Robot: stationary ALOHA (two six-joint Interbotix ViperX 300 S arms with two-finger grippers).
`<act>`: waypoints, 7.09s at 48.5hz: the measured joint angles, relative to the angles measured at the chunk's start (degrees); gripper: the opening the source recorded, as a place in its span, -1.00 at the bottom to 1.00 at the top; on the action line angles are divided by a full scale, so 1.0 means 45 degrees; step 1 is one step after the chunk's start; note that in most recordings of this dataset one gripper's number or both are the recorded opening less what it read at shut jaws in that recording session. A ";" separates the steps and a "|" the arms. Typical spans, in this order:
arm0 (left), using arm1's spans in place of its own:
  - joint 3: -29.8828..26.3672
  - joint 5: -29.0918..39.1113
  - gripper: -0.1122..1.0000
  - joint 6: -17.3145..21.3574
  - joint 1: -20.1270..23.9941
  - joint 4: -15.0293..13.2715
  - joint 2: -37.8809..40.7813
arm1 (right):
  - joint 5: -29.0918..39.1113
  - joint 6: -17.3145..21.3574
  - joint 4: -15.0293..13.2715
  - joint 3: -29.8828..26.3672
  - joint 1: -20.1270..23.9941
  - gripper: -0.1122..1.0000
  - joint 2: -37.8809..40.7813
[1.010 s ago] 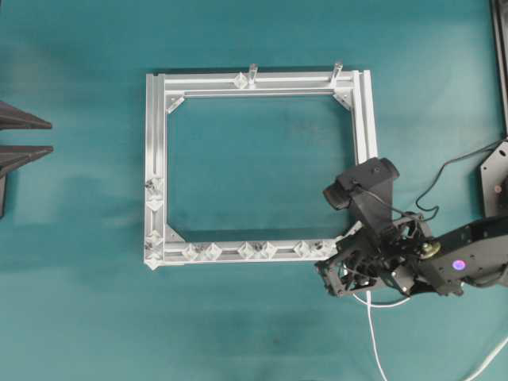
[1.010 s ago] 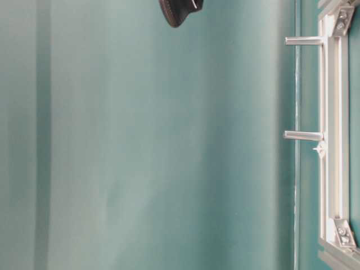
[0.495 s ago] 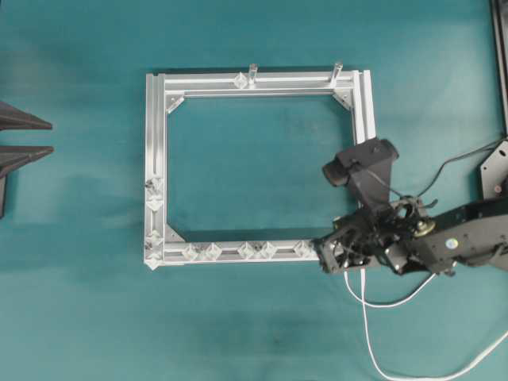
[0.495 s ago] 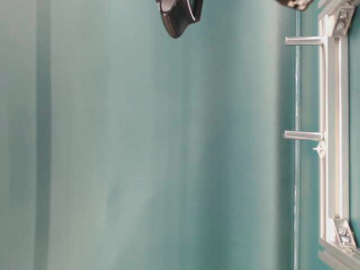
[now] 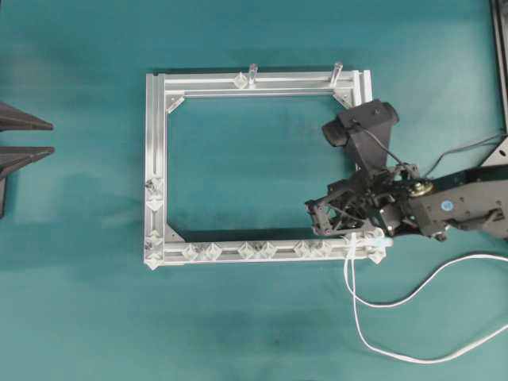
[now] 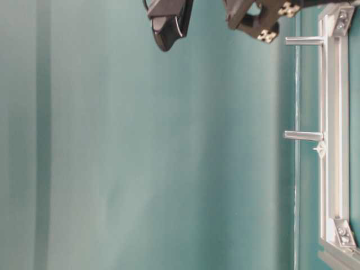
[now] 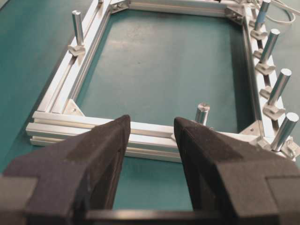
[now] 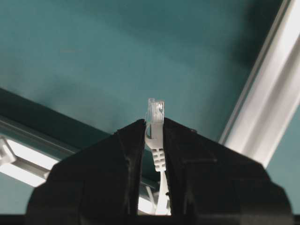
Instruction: Move the cable alternately left and right between 8 closely spaced pins so it hooks onto each one.
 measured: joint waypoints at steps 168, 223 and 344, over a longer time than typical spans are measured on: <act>0.0000 -0.0020 0.07 0.0000 0.0000 0.0000 0.0020 | -0.0371 0.1426 0.1270 -0.4766 0.3086 -0.51 0.3652; 0.0000 -0.0020 0.07 0.0000 0.0000 0.0000 0.0020 | -0.1113 0.0078 0.0801 -0.6406 0.1387 -0.51 0.4902; 0.0000 -0.0020 0.07 0.0000 0.0000 0.0000 0.0000 | -0.1523 -0.1934 0.0742 -0.6133 -0.1465 -0.53 0.4902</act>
